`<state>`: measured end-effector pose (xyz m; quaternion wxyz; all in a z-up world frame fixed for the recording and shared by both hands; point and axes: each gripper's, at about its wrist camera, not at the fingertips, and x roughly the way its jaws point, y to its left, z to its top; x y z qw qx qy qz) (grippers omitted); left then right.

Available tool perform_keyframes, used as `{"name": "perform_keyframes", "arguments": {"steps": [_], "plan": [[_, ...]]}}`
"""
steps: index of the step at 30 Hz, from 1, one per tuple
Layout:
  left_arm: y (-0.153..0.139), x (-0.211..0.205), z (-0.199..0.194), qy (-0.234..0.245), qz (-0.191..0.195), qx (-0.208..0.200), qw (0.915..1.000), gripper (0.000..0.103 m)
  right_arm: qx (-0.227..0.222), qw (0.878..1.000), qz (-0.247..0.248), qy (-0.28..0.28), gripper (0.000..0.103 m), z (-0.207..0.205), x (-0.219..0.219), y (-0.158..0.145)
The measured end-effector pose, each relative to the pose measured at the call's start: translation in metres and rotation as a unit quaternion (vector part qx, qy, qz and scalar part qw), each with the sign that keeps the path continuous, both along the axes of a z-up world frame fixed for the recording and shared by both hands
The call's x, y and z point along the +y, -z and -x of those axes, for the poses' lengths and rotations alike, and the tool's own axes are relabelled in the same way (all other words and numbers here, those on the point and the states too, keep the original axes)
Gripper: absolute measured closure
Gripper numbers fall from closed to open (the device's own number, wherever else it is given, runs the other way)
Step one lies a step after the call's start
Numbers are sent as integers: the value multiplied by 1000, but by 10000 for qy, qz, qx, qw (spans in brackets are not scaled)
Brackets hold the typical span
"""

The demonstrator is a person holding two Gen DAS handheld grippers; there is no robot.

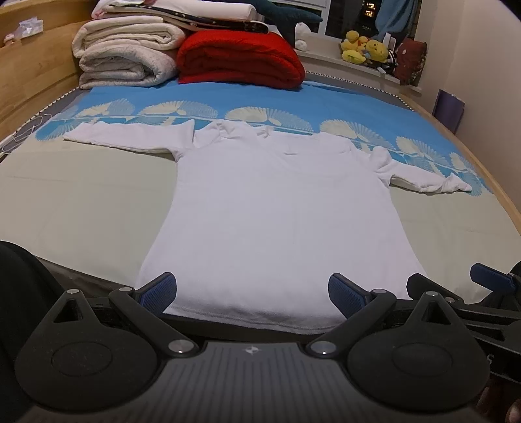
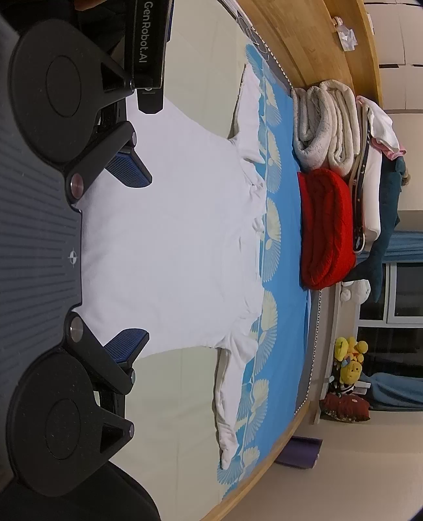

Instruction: Fold small clothes

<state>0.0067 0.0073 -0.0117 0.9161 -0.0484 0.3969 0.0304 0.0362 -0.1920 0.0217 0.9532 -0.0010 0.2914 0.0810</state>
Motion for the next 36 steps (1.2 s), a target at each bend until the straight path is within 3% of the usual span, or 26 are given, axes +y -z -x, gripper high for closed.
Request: {"name": "perform_keyframes", "arguments": {"steps": [27, 36], "plan": [[-1, -1, 1, -5, 52, -12, 10000, 2, -187, 9997, 168, -4, 10, 4, 3, -5], [-15, 3, 4, -137, -81, -324, 9993, 4, -440, 9987, -164, 180, 16, -3, -20, -33]]}}
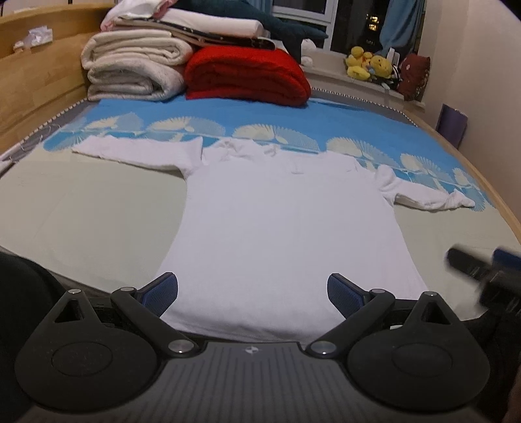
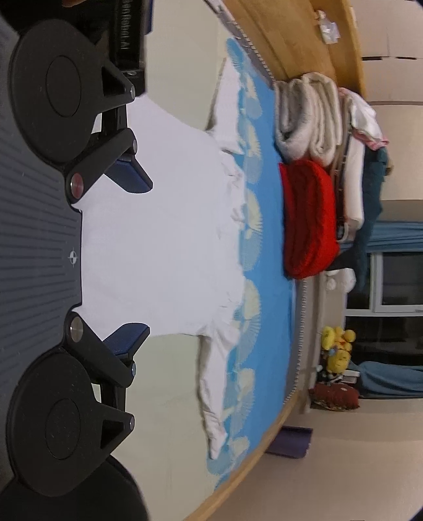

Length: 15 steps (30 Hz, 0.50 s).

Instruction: Fold small clothes

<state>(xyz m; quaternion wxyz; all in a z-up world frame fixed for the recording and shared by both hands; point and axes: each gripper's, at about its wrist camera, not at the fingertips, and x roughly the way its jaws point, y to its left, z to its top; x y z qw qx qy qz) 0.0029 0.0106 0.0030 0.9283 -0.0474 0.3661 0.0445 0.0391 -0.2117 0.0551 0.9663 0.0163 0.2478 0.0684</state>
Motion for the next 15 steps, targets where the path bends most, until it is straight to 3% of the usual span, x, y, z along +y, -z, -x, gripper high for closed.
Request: {"name": "perform_keyframes", "arguments": {"steps": [5, 10, 15], "plan": [[-19, 7, -10, 14, -55, -220, 9997, 4, -590, 9982, -106, -96, 16, -16, -26, -43], [-38, 21, -33, -135, 36, -412, 9991, 4, -879, 9960, -42, -128, 15, -54, -59, -78], [-53, 36, -68, -318, 5, -485, 9983, 11, -922, 9952, 315, 133, 15, -95, -86, -83]]}}
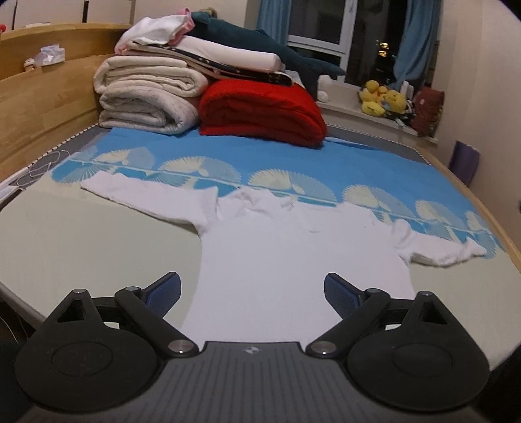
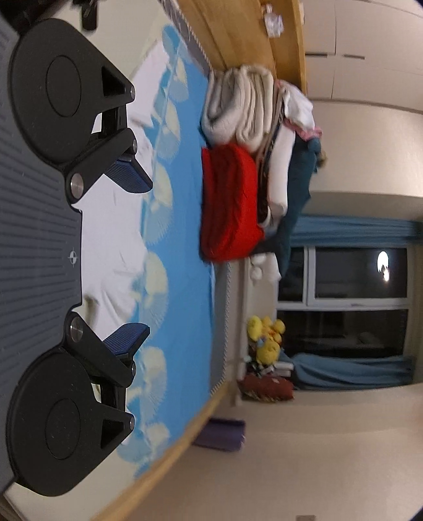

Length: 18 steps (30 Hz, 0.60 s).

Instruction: Fold small clothes

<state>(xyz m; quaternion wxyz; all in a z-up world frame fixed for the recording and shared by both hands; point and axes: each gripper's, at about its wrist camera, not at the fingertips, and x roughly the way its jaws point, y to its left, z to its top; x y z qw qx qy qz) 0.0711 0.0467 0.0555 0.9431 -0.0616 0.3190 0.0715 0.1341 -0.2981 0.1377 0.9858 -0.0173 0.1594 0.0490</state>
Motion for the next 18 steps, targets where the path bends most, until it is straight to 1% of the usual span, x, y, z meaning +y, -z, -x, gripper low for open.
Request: {"name": "perform_keyframes", "arguments": {"steps": [1, 3, 4, 5, 6, 10, 12, 13, 14, 16, 18], "plan": [[-2, 3, -7, -36, -18, 1, 10000, 13, -24, 9999, 135, 51, 15, -7, -3, 4], [-7, 9, -24, -78, -21, 6, 10000, 22, -131, 9982, 552, 189, 14, -19, -9, 9], [-7, 12, -31, -84, -18, -4, 10000, 24, -141, 9975, 650, 230, 13, -24, -12, 12], [-9, 15, -40, -101, -46, -32, 9999, 29, -123, 9973, 684, 249, 13, -28, -17, 15], [-10, 17, -47, -106, -70, -57, 9999, 34, -99, 9974, 659, 260, 13, -33, -22, 19], [-17, 32, -75, -207, 55, -215, 9995, 39, -18, 9985, 474, 288, 12, -41, -40, 42], [-21, 39, -87, -238, 83, -325, 9992, 41, -8, 9986, 414, 336, 12, -37, -44, 53], [-23, 41, -93, -255, 73, -382, 9989, 42, 28, 9986, 353, 396, 12, -34, -45, 55], [-25, 44, -98, -265, 52, -432, 9987, 45, 23, 9989, 190, 436, 12, -34, -47, 51], [-24, 48, -111, -287, 17, -471, 9985, 49, -191, 9982, 137, 561, 11, -28, -47, 48], [-21, 55, -128, -298, -21, -482, 9984, 58, -164, 9975, 138, 675, 10, -30, -48, 53]]}}
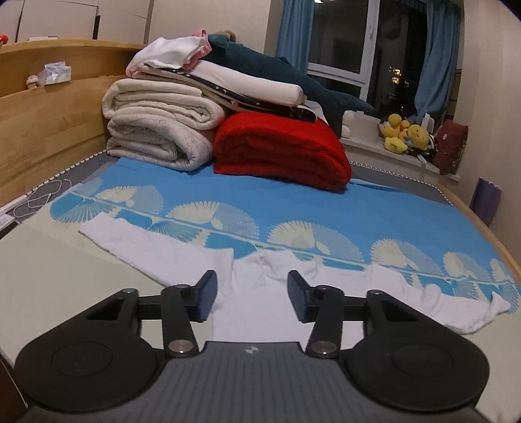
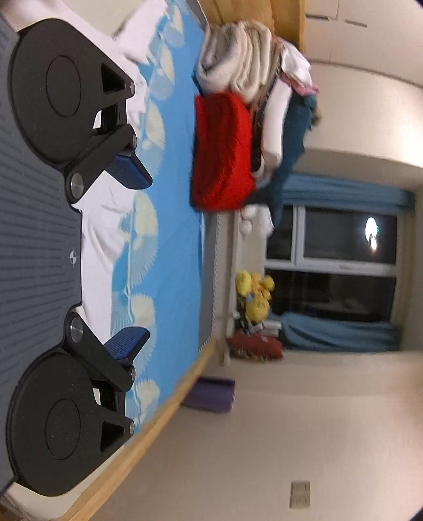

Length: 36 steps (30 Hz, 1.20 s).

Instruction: Fold small clothes

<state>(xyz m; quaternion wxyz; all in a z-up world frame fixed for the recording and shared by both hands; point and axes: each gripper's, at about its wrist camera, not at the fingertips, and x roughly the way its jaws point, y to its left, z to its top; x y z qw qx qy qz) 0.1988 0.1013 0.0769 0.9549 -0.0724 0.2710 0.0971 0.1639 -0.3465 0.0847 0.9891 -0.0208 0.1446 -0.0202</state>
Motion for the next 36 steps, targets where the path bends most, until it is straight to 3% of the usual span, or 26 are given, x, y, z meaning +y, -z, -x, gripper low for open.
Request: {"name": "perform_keyframes", "arguments": {"steps": [3, 6, 16, 20, 27, 30, 32, 34, 36], "plan": [[14, 9, -30, 21, -225, 114, 9997, 72, 70, 10000, 11, -25, 10, -5, -3, 4], [35, 31, -66, -49, -200, 423, 9989, 83, 164, 9998, -106, 27, 10, -10, -9, 6], [100, 146, -160, -1051, 431, 969, 9888, 84, 610, 9973, 220, 348, 11, -42, -19, 16], [125, 195, -185, -1411, 511, 1103, 9825, 84, 934, 9949, 307, 239, 20, -83, 6, 11], [172, 272, -193, -1969, 636, 757, 9754, 83, 1130, 9913, -120, -668, 24, -189, 92, 7], [197, 301, -183, -2159, 1164, 767, 9664, 84, 1198, 9854, -35, -1208, 25, -226, 129, 22], [204, 321, -180, -2316, 1310, 608, 9620, 82, 1238, 9808, 56, -1505, 26, -240, 149, 37], [212, 339, -179, -2383, 1562, 544, 9570, 81, 1550, 9731, 255, -1686, 26, -251, 169, 49], [220, 351, -180, -2356, 1788, 536, 9537, 80, 1511, 9681, 314, -1972, 25, -252, 180, 53]]}}
